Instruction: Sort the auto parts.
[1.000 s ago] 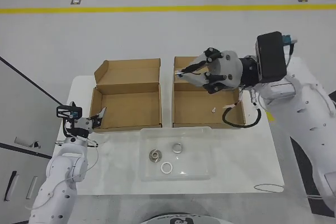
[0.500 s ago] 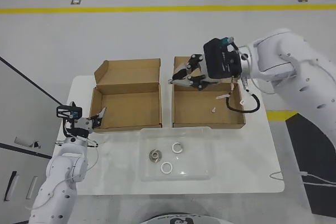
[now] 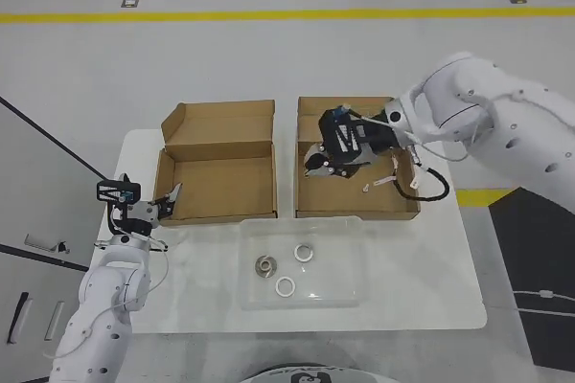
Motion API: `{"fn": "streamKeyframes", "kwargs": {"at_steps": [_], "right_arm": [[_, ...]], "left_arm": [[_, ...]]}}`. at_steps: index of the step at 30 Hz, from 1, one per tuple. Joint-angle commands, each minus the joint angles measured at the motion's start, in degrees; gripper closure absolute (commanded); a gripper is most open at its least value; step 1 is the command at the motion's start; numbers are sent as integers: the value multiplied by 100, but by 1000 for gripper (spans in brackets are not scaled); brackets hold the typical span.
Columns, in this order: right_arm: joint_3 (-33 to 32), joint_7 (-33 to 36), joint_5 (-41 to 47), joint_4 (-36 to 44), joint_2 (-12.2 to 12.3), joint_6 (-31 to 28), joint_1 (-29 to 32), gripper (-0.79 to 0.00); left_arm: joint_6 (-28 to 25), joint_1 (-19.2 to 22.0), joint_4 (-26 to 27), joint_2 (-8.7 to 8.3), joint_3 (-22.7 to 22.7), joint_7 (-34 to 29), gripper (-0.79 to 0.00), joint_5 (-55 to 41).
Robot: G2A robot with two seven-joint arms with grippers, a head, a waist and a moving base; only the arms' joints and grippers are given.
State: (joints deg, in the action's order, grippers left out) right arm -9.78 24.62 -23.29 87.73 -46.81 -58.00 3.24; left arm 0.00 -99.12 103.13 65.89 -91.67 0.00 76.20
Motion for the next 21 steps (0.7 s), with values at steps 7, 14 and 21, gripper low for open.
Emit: {"fn": "streamKeyframes", "kwargs": {"at_steps": [7, 14, 21], "right_arm": [[4, 1778, 1144, -161, -79, 0, -90, 0], [4, 2167, 899, -425, -120, 0, -46, 0], [4, 2167, 518, -791, -116, 0, 58, 0]], "left_arm": [[0, 0, 0, 0, 0, 0, -785, 0], [0, 0, 0, 0, 0, 0, -785, 0], [0, 0, 0, 0, 0, 0, -785, 0]]}}
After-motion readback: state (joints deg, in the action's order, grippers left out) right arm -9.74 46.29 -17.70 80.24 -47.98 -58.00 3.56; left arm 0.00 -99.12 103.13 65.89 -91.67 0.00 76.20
